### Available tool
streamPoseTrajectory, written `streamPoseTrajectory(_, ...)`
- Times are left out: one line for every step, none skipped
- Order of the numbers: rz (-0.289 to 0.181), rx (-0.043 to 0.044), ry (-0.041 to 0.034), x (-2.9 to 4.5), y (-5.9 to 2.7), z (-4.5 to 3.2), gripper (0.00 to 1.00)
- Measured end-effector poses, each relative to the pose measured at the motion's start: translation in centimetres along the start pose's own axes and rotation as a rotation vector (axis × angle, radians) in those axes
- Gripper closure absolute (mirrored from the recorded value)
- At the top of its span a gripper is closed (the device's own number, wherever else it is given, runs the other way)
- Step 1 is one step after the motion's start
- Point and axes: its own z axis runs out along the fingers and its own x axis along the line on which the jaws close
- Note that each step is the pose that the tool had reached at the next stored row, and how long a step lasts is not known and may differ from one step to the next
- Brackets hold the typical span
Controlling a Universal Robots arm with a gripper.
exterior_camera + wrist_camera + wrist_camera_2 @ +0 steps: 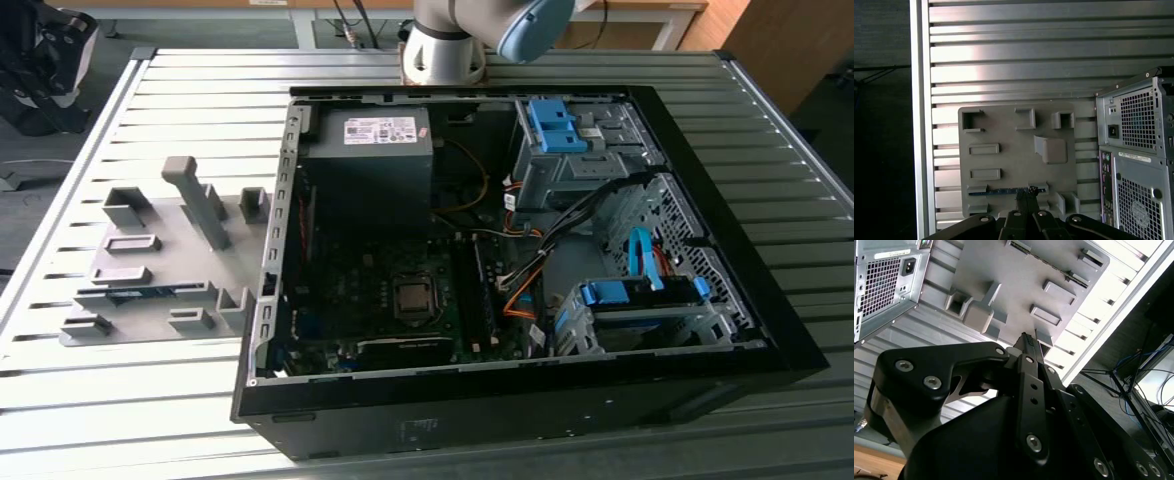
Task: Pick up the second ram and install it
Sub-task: 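Pick up the second ram and move it above second insertion slot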
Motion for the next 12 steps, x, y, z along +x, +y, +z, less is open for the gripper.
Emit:
streamPoseTrajectory(0.0,0.0,0.0001,0.0,0.0,0.0,0.89)
streamPoseTrajectory(0.0,0.0,0.0001,0.01,0.0,0.0,0.89)
streamPoseTrajectory(0.0,0.0,0.0,0.01,0.0,0.0,0.89)
streamPoseTrajectory(0.0,0.0,0.0,0.01,0.0,0.0,0.89)
streamPoseTrajectory(-0.003,-0.0001,0.0001,0.01,0.0,0.0,0.89)
streamPoseTrajectory(-0.016,-0.0004,0.0008,0.02,0.0,0.0,0.89)
streamPoseTrajectory(-0.034,-0.0007,0.0016,0.02,0.0,0.0,0.89)
streamPoseTrajectory(-0.052,-0.0012,0.0024,0.02,0.0,0.0,0.89)
streamPoseTrajectory(-0.07,-0.0017,0.0031,0.02,0.0,0.01,0.89)
streamPoseTrajectory(-0.089,-0.0022,0.004,0.02,0.0,0.01,0.89)
streamPoseTrajectory(-0.107,-0.0024,0.0048,0.02,0.0,0.02,0.89)
streamPoseTrajectory(-0.125,-0.0025,0.0054,0.02,0.0,0.04,0.89)
